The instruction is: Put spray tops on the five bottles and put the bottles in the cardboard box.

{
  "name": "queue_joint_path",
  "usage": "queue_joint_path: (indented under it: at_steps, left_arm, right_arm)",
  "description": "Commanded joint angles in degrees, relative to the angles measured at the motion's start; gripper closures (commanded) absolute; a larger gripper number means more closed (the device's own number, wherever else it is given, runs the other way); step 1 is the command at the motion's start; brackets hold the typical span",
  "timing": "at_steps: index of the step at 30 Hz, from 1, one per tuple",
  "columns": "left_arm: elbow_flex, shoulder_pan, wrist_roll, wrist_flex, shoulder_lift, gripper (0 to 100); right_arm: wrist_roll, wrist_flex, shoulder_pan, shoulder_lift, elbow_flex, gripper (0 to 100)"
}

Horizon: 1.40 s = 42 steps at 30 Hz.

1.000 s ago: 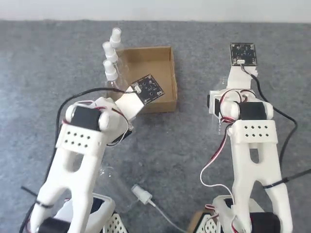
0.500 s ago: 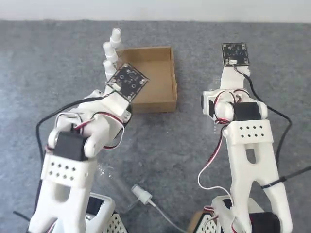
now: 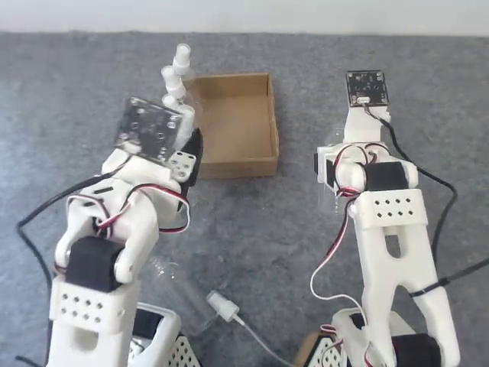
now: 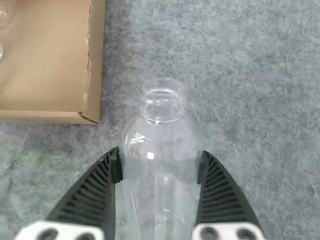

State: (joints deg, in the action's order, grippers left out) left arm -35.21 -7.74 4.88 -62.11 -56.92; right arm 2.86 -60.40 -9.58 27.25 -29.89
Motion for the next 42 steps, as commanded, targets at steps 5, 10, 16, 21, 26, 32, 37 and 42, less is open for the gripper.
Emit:
queue_joint_path:
  at_steps: [5,10,16,21,26,32,37,42]
  left_arm:
    - [0.4,0.3,-9.2,6.6,-4.5,99]
    - [0.4,0.4,-13.7,7.4,-6.9,99]
    - [-2.7,4.6,-19.3,8.3,-12.4,99]
    - [-8.5,7.1,-20.2,12.0,-16.4,99]
    - [-11.4,9.1,-23.2,13.3,-19.9,99]
    - [-11.5,12.1,-25.9,13.3,-21.9,99]
    - [-11.5,12.4,-27.4,13.1,-22.2,99]
    - [-11.5,12.4,-27.4,13.2,-22.2,99]
  right_arm:
    - [-2.0,1.4,-3.8,8.3,-2.6,95.8]
    - [-2.0,1.4,-5.4,9.1,-3.1,95.8]
    - [-2.1,2.2,-7.1,10.1,-4.3,95.8]
    - [-4.3,2.9,-8.5,10.2,-5.4,95.8]
    - [-4.6,4.8,-10.2,10.2,-6.7,95.8]
    - [-4.6,4.8,-12.0,10.2,-6.8,97.4]
    - [-4.6,4.2,-14.2,10.3,-6.9,97.5]
    - [-4.6,3.7,-15.0,10.3,-6.9,97.5]
